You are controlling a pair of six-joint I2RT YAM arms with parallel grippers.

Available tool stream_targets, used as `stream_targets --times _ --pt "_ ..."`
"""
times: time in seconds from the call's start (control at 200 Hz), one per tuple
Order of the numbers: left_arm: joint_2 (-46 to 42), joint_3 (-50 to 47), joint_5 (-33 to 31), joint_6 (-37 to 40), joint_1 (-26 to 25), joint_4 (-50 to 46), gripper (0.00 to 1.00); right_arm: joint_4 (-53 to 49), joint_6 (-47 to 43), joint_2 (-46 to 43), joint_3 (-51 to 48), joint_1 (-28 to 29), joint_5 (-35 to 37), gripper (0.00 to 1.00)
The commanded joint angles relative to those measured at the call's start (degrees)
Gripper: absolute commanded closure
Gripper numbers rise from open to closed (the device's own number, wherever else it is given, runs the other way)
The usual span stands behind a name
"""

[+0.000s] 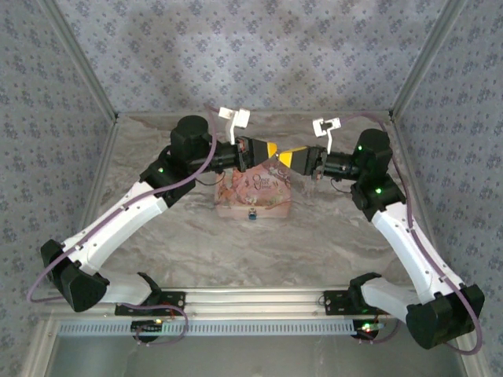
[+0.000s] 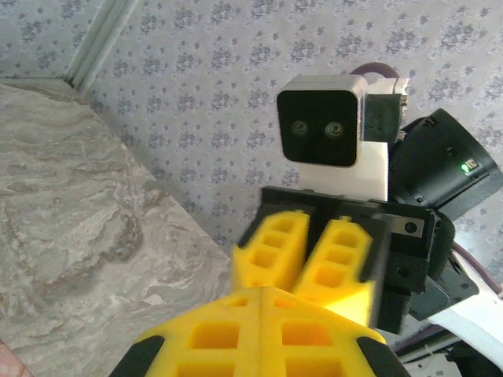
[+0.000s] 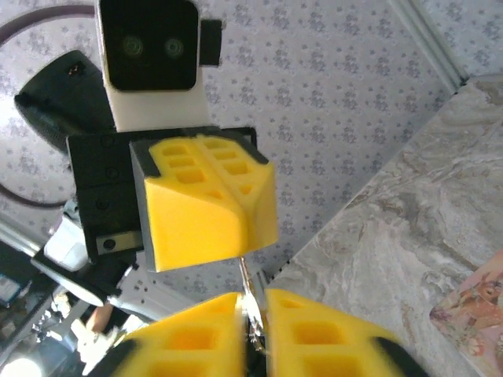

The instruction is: Unlock the padlock with the key

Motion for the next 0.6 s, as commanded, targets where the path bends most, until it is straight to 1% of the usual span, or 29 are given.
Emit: stream_targets --times 0.0,0.065,0.14,0.235,0.305,0.43,0.595 --pt "-1.7 -0.6 -3.4 -2.0 0.0 2.5 1.0 4.0 1.2 -3.3 -1.4 -0.5 5.0 0.61" --pt "-1.9 -1.8 -4.7 -3.3 0.0 4.8 1.0 6.0 1.9 -4.9 -3.0 -0.3 8.2 0.59" --pt "-2.4 -3.1 -6.3 -4.8 0.0 7.3 1.0 7.4 3.1 -6.6 -4.9 0.0 13.3 0.5" --pt "-3.1 -5.3 -8.0 -6.9 0.1 11.3 1.0 14.0 6.6 -8.0 -8.8 0.9 18.9 0.42" --pt "-3.4 -6.5 -8.7 -8.3 -0.1 13.7 1.0 18.1 8.3 -7.9 -10.9 1.9 21.6 0.41" --pt "-3.3 -7.5 -9.0 -9.9 -0.6 16.3 1.0 24.9 10.2 -6.6 -13.0 3.7 23.7 0.37" --pt "-3.8 -8.2 -9.8 -10.7 -1.4 18.1 1.0 30.9 11.9 -5.0 -14.3 5.7 25.4 0.38"
